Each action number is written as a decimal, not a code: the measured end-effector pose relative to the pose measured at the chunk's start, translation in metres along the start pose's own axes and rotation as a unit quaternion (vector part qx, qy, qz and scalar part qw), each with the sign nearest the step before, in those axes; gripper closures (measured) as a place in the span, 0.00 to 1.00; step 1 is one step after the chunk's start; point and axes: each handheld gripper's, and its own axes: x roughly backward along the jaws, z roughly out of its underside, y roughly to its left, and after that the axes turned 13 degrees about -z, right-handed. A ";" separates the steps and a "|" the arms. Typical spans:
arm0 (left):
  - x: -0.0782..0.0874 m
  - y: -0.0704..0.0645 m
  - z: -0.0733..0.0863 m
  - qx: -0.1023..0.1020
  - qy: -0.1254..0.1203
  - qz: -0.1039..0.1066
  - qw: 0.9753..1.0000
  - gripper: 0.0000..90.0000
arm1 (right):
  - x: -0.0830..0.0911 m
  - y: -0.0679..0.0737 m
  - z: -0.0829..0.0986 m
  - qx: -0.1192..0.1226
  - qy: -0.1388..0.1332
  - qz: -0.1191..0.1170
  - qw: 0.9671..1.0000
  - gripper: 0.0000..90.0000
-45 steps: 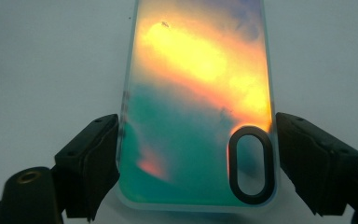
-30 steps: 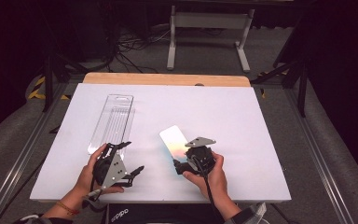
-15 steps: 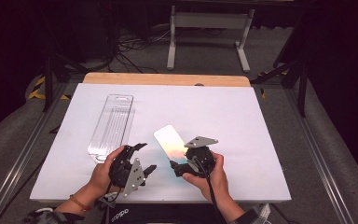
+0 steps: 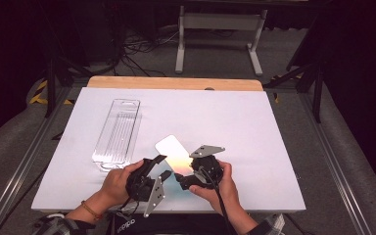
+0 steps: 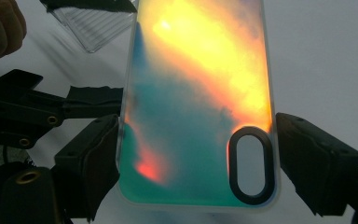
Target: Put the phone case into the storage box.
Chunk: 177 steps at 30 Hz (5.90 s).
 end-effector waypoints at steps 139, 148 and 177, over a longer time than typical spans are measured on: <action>0.019 0.114 0.080 0.414 -0.037 0.038 0.909 0.91 | 0.045 -0.024 0.051 0.224 -0.132 0.082 0.962 0.15; 0.022 0.120 0.089 0.425 -0.035 0.031 0.904 0.91 | 0.044 -0.024 0.051 0.225 -0.130 0.079 0.962 0.15; 0.027 0.135 0.121 0.446 -0.010 0.004 0.895 0.91 | 0.045 -0.025 0.051 0.227 -0.132 0.080 0.962 0.15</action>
